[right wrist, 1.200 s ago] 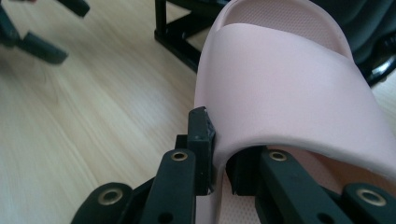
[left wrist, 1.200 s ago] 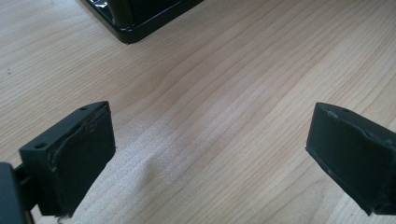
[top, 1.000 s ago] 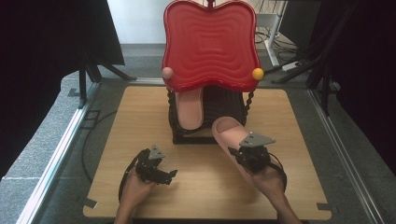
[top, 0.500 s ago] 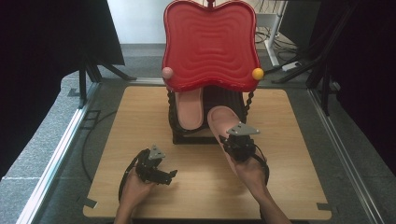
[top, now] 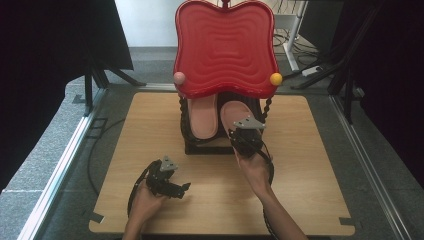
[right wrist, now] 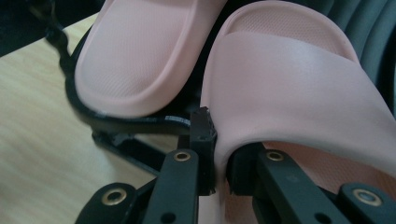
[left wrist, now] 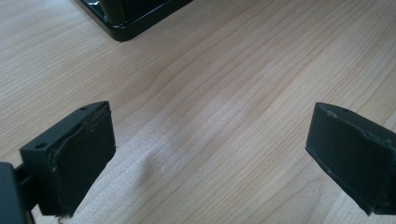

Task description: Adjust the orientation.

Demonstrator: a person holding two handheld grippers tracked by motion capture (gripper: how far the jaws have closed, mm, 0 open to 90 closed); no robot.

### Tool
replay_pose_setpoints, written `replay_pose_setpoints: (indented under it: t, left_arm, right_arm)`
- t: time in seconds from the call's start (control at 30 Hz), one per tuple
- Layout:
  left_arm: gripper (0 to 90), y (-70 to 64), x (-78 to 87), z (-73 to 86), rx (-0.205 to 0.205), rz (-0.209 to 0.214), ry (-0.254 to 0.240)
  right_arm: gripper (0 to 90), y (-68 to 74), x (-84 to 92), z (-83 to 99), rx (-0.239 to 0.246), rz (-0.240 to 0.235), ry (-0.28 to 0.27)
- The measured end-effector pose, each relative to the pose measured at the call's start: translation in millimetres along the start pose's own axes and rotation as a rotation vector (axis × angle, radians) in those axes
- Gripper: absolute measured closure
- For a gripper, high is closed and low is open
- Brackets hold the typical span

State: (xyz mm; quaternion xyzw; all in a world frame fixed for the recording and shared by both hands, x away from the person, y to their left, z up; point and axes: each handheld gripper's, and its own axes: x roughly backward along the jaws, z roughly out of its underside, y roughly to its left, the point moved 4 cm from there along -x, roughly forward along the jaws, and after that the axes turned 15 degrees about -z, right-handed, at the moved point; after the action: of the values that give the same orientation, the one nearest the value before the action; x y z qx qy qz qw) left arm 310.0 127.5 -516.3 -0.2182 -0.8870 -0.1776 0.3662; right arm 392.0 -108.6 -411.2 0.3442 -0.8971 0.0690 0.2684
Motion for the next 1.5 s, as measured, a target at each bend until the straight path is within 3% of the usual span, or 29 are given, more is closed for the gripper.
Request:
replay_pose_setpoints:
  t: [0.23,0.33,0.5,0.6,0.9,1.17,1.5]
  left_arm:
    - [1.4,-1.7,0.6,-1.5,-0.008,0.003,-0.005]
    - [1.4,-1.6,0.8,-1.6,-0.004,0.004,-0.006]
    - [1.4,-1.7,1.0,-1.7,-0.008,0.003,-0.005]
    - [1.4,-1.5,0.8,-1.5,-0.005,0.002,-0.006]
    - [1.4,-1.6,1.3,-1.6,-0.008,0.002,-0.004]
    - [1.4,-1.8,1.6,-1.8,-0.003,0.003,-0.004]
    - [1.3,-1.3,2.3,-1.6,-0.005,0.003,-0.002]
  right_arm:
    - [80.7,-6.4,-14.8,-12.9,-0.011,0.018,0.006]
    - [78.3,-6.9,-15.7,-14.3,-0.007,0.002,0.026]
    - [60.7,-10.7,-17.0,-11.3,-0.002,-0.016,0.058]
    - [52.9,-10.9,-14.5,-9.0,0.030,-0.027,0.074]
    - [41.2,-5.9,3.0,-3.2,0.083,-0.098,0.112]
    - [35.9,-3.1,26.7,4.1,0.141,-0.153,0.130]
    - [32.8,-3.9,60.5,23.9,0.175,-0.232,0.147]
